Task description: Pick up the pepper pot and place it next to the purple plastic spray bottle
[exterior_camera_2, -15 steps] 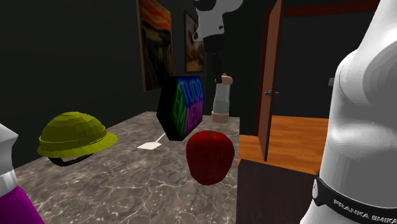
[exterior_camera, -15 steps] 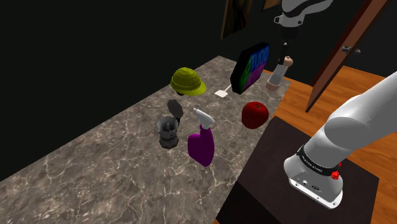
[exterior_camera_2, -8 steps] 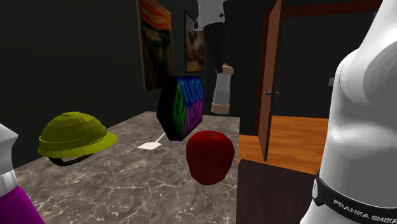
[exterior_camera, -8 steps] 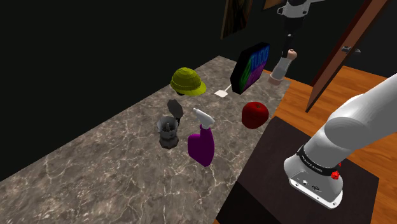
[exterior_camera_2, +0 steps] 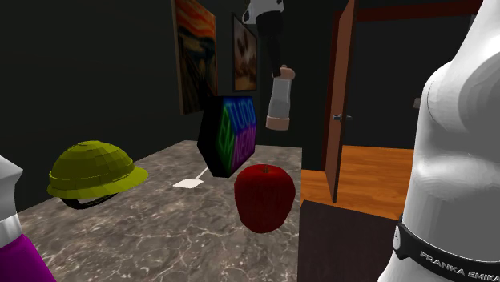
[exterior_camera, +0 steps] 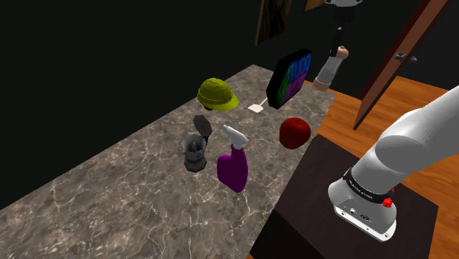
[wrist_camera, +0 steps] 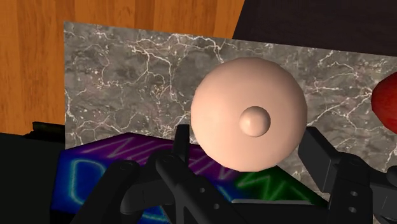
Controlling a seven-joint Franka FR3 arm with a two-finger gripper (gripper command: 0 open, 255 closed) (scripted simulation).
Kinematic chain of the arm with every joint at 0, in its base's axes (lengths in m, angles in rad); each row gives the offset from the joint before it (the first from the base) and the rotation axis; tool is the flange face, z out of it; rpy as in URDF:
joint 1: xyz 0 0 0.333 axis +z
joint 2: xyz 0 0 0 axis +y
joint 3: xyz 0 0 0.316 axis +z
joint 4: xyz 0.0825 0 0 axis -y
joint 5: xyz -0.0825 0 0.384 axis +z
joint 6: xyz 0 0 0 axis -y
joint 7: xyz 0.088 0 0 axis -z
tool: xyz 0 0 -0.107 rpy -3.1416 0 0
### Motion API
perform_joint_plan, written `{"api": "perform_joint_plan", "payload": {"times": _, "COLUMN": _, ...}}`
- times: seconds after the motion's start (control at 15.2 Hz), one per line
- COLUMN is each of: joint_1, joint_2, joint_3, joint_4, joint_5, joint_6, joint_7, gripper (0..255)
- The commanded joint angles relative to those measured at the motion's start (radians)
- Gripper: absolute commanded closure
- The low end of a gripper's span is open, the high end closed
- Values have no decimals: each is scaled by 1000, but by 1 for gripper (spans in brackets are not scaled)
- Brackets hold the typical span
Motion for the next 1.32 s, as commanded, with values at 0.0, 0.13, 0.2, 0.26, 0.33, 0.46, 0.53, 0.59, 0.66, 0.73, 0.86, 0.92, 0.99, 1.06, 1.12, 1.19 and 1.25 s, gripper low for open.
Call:
{"api": "perform_joint_plan", "payload": {"times": 0.0, "joint_1": 1, "joint_2": 0, "joint_3": 2, "joint_4": 26, "joint_5": 1, "joint_6": -26, "joint_7": -5, "gripper": 255}}
{"api": "perform_joint_plan", "payload": {"times": 0.13, "joint_1": 2, "joint_2": 0, "joint_3": 4, "joint_4": 53, "joint_5": 3, "joint_6": -53, "joint_7": -9, "gripper": 255}}
{"api": "perform_joint_plan", "payload": {"times": 0.2, "joint_1": 2, "joint_2": 1, "joint_3": 5, "joint_4": 67, "joint_5": 4, "joint_6": -66, "joint_7": -11, "gripper": 255}}
{"api": "perform_joint_plan", "payload": {"times": 0.26, "joint_1": 3, "joint_2": 2, "joint_3": 6, "joint_4": 81, "joint_5": 5, "joint_6": -79, "joint_7": -13, "gripper": 255}}
{"api": "perform_joint_plan", "payload": {"times": 0.33, "joint_1": 3, "joint_2": 3, "joint_3": 7, "joint_4": 96, "joint_5": 6, "joint_6": -92, "joint_7": -15, "gripper": 255}}
{"api": "perform_joint_plan", "payload": {"times": 0.46, "joint_1": 4, "joint_2": 6, "joint_3": 9, "joint_4": 125, "joint_5": 7, "joint_6": -119, "joint_7": -19, "gripper": 255}}
{"api": "perform_joint_plan", "payload": {"times": 0.53, "joint_1": 5, "joint_2": 8, "joint_3": 10, "joint_4": 140, "joint_5": 8, "joint_6": -132, "joint_7": -21, "gripper": 255}}
{"api": "perform_joint_plan", "payload": {"times": 0.59, "joint_1": 5, "joint_2": 10, "joint_3": 10, "joint_4": 156, "joint_5": 9, "joint_6": -145, "joint_7": -24, "gripper": 255}}
{"api": "perform_joint_plan", "payload": {"times": 0.66, "joint_1": 5, "joint_2": 12, "joint_3": 11, "joint_4": 171, "joint_5": 10, "joint_6": -158, "joint_7": -26, "gripper": 255}}
{"api": "perform_joint_plan", "payload": {"times": 0.73, "joint_1": 6, "joint_2": 15, "joint_3": 12, "joint_4": 187, "joint_5": 11, "joint_6": -171, "joint_7": -29, "gripper": 255}}
{"api": "perform_joint_plan", "payload": {"times": 0.86, "joint_1": 7, "joint_2": 21, "joint_3": 13, "joint_4": 220, "joint_5": 13, "joint_6": -198, "joint_7": -34, "gripper": 255}}
{"api": "perform_joint_plan", "payload": {"times": 0.92, "joint_1": 7, "joint_2": 24, "joint_3": 13, "joint_4": 236, "joint_5": 14, "joint_6": -211, "joint_7": -37, "gripper": 255}}
{"api": "perform_joint_plan", "payload": {"times": 0.99, "joint_1": 8, "joint_2": 28, "joint_3": 14, "joint_4": 253, "joint_5": 15, "joint_6": -224, "joint_7": -39, "gripper": 255}}
{"api": "perform_joint_plan", "payload": {"times": 1.06, "joint_1": 8, "joint_2": 31, "joint_3": 14, "joint_4": 270, "joint_5": 16, "joint_6": -237, "joint_7": -42, "gripper": 255}}
{"api": "perform_joint_plan", "payload": {"times": 1.12, "joint_1": 9, "joint_2": 36, "joint_3": 14, "joint_4": 288, "joint_5": 18, "joint_6": -251, "joint_7": -45, "gripper": 255}}
{"api": "perform_joint_plan", "payload": {"times": 1.19, "joint_1": 9, "joint_2": 40, "joint_3": 15, "joint_4": 305, "joint_5": 19, "joint_6": -264, "joint_7": -48, "gripper": 255}}
{"api": "perform_joint_plan", "payload": {"times": 1.25, "joint_1": 9, "joint_2": 44, "joint_3": 15, "joint_4": 323, "joint_5": 20, "joint_6": -278, "joint_7": -51, "gripper": 255}}
